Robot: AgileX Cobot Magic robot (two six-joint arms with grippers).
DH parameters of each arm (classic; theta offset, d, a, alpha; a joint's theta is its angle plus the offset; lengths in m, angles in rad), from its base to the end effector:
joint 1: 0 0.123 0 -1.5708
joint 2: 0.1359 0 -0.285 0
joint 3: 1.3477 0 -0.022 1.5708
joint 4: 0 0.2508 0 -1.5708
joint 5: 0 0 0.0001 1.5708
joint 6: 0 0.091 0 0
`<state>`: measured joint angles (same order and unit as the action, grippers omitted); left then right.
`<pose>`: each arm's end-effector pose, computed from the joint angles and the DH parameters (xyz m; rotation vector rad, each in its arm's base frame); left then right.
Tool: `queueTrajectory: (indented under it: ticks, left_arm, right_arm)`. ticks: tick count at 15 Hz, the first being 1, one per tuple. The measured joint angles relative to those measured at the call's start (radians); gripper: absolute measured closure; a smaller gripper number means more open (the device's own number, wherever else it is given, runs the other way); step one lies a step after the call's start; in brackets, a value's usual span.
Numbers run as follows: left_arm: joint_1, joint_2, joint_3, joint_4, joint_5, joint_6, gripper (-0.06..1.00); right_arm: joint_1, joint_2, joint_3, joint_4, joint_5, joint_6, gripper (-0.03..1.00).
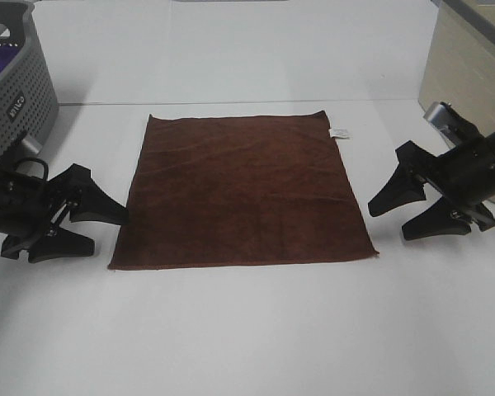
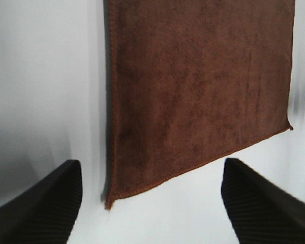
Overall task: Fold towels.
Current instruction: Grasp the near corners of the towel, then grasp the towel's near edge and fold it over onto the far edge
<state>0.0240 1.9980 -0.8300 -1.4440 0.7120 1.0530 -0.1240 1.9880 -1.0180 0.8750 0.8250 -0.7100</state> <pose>0.3167 -0.0515 0.0888 -0.3140 2.6807 -1.0619 0.3358 0.0099 0.1108 0.1028 2.8863 0.8802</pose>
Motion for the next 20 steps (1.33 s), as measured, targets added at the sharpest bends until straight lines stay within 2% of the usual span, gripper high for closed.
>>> queueTrajectory:
  ticks: [3, 5, 8, 10, 11, 13, 15, 16, 17, 20]
  left_arm:
    - [0.000, 0.074, -0.056, -0.007, 0.060, 0.000, 0.22]
    - [0.000, 0.106, -0.078, -0.027, 0.099, 0.000, 0.20]
    - [-0.034, 0.120, -0.082, -0.044, 0.117, 0.000, 0.20]
    - [-0.078, 0.120, -0.082, -0.064, 0.100, 0.000, 0.20]
    - [-0.098, 0.120, -0.082, -0.083, 0.081, 0.000, 0.24]
    - [-0.135, 0.123, -0.082, -0.110, 0.021, 0.000, 0.41]
    - [-0.142, 0.130, -0.082, -0.111, -0.016, 0.000, 0.77]
    - [-0.142, 0.130, -0.082, -0.109, -0.018, 0.000, 0.89]
    - [-0.142, 0.130, -0.082, -0.102, -0.014, 0.000, 0.93]
    - [-0.146, 0.115, -0.081, 0.015, 0.017, -0.072, 0.93]
  right_arm:
    - [-0.001, 0.071, -0.042, -0.007, 0.001, -0.016, 0.27]
    - [0.007, 0.118, -0.098, 0.002, 0.043, -0.018, 0.27]
    - [0.077, 0.173, -0.147, 0.034, 0.105, -0.013, 0.27]
    - [0.122, 0.180, -0.148, 0.039, 0.105, -0.005, 0.32]
    - [0.138, 0.185, -0.148, 0.045, 0.102, -0.004, 0.37]
    - [0.151, 0.194, -0.147, 0.053, 0.081, -0.003, 0.53]
    - [0.151, 0.200, -0.147, 0.050, 0.062, 0.003, 0.76]
    - [0.151, 0.200, -0.147, 0.044, 0.049, 0.011, 0.86]
    - [0.151, 0.197, -0.146, 0.032, 0.045, 0.025, 0.94]
    - [0.151, 0.143, -0.146, -0.076, 0.041, 0.118, 0.97]
